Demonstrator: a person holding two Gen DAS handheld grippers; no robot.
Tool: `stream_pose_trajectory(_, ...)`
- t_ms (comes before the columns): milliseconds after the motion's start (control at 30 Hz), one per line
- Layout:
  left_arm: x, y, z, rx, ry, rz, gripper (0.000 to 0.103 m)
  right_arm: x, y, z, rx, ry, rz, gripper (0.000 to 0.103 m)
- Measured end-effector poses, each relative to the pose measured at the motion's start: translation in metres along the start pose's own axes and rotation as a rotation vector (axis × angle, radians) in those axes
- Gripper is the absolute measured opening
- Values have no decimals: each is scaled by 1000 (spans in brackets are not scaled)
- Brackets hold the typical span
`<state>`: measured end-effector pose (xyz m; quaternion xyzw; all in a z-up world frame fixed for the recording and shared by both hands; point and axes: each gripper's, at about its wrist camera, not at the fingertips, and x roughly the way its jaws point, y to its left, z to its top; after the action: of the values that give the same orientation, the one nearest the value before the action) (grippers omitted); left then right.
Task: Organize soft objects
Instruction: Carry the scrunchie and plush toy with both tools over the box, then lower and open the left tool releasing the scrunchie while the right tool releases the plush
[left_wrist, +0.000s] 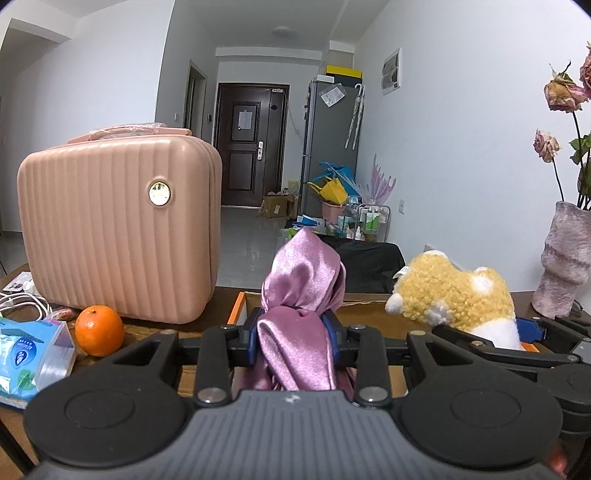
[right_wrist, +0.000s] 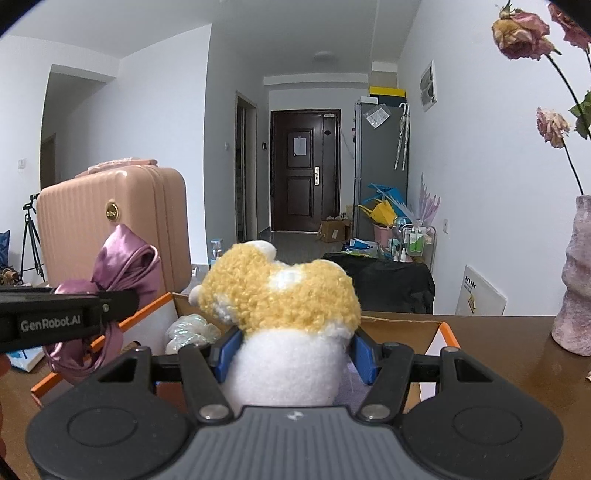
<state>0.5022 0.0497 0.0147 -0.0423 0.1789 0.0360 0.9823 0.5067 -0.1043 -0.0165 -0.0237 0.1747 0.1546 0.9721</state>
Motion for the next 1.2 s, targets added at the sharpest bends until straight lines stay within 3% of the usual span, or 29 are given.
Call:
stream_pose_trajectory(567, 18, 1, 0, 13, 43, -3, 37, 19, -5, 7, 4, 50, -19, 66)
stream_pose_trajectory(633, 18, 3, 0, 6, 41, 5, 48, 19, -7, 8, 7, 46, -27, 67)
stream_pose_trajectory(700, 17, 4, 1, 2, 31, 16, 53, 17, -9, 7, 10, 39, -33, 77)
stream_pose_trajectory(767, 16, 4, 1, 1, 22, 26, 59, 15, -11, 7, 17, 28, -47, 81)
stream_pose_trajectory(1000, 11, 5, 2, 0, -20, 90, 99, 10, -21, 9, 39, 10, -72, 100)
stream_pose_trajectory(1200, 10, 6, 2, -3, -30, 130, 103, 6, -26, 9, 58, -8, -87, 103)
